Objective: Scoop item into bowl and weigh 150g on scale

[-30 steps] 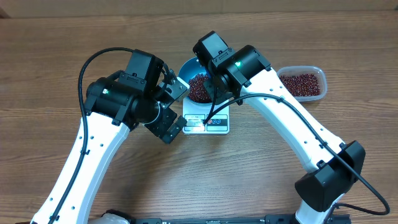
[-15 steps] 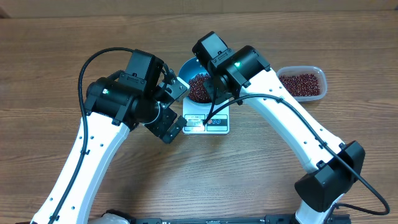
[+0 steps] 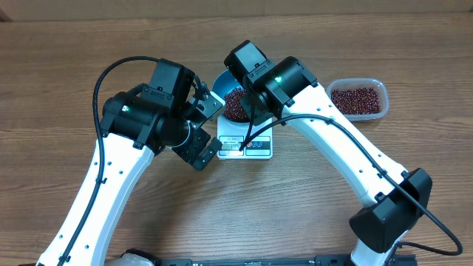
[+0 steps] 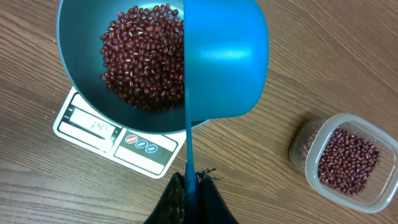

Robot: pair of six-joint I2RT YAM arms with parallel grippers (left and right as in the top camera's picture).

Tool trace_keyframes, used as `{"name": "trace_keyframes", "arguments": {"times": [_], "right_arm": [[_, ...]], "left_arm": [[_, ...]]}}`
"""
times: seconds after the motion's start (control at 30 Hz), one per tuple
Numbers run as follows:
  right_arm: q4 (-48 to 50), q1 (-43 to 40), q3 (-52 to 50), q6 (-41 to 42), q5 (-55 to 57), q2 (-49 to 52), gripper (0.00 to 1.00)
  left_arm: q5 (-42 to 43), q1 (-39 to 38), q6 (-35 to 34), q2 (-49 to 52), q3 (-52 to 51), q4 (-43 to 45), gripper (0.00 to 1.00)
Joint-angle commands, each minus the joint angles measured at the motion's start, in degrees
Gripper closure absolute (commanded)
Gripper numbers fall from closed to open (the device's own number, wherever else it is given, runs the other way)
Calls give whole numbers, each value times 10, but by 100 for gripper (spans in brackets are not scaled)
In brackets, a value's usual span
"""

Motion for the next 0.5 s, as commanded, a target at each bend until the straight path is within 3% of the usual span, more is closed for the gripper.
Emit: {"name": "trace_keyframes", "arguments": {"times": [0.0,0.27,0.47], "right_arm": [[4,3,16,4,10,-23,96],[8,3,16,17,23,-23,96],[7,-6,20,75,116,-25,96]], "left_arm": [[9,3,13,-8,-2,0,1],[9,3,13,-8,-2,0,0],[9,3,13,-8,-2,0,0]]}}
